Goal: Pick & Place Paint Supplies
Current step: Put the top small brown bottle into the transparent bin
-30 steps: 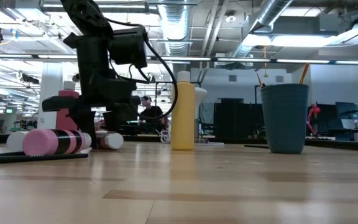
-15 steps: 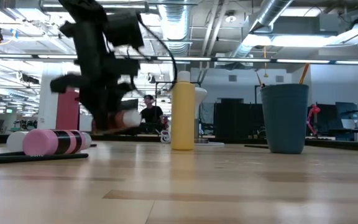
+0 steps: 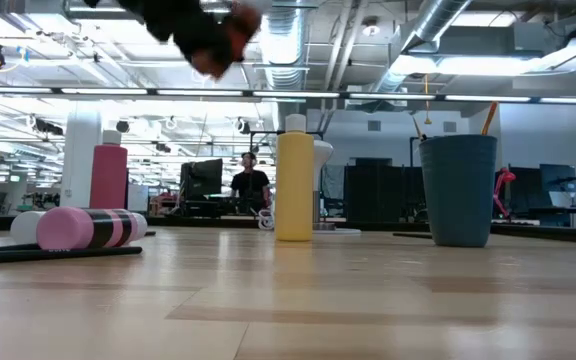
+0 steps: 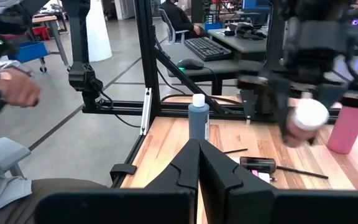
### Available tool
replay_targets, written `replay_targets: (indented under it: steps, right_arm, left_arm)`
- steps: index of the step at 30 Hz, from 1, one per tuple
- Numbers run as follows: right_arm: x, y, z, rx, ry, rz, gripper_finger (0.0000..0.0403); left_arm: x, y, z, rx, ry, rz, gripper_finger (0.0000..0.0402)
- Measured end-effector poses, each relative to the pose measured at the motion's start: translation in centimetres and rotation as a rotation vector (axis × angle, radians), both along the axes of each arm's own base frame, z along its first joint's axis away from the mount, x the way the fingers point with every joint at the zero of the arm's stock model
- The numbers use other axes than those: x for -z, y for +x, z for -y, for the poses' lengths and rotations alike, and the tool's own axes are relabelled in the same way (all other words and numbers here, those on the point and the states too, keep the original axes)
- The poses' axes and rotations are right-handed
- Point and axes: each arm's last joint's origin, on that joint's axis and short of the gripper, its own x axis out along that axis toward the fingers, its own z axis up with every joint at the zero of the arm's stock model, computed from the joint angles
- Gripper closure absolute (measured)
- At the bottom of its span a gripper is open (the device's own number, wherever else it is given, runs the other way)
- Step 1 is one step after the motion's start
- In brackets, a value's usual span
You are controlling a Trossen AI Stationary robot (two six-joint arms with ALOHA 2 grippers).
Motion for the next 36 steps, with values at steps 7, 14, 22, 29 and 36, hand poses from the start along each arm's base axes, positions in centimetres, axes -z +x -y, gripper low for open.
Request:
replay_targets:
  steps: [7, 14, 22, 29, 36]
  right_arm:
    - [-0.1, 0.1, -0.1, 0.002, 0.013, 0.018, 0.0403]
    - [-0.3, 1.6, -0.8, 0.018, 0.046, 0.147, 0.0368]
    - [-0.6, 1.7, -0.4, 0.130, -0.018, 0.193, 0.0260]
    - [-0.4, 2.0, -0.1, 0.080, 0.037, 0.164, 0.0180]
    - [1.3, 2.0, 0.8, 0.141, 0.204, -0.044, 0.0167]
  left_arm:
    - [-1.8, 1.5, 4.5, 0.072, -0.133, 0.271, 0.0309]
    - [-1.8, 3.2, 8.4, 0.104, -0.187, 0.512, 0.0309]
    - [0.2, 5.2, 8.5, 0.031, -0.205, 0.547, 0.0309]
    - [1.6, 5.9, 8.3, -0.004, -0.224, 0.478, 0.0309]
    - [2.6, 5.5, 8.0, -0.044, -0.247, 0.315, 0.0309]
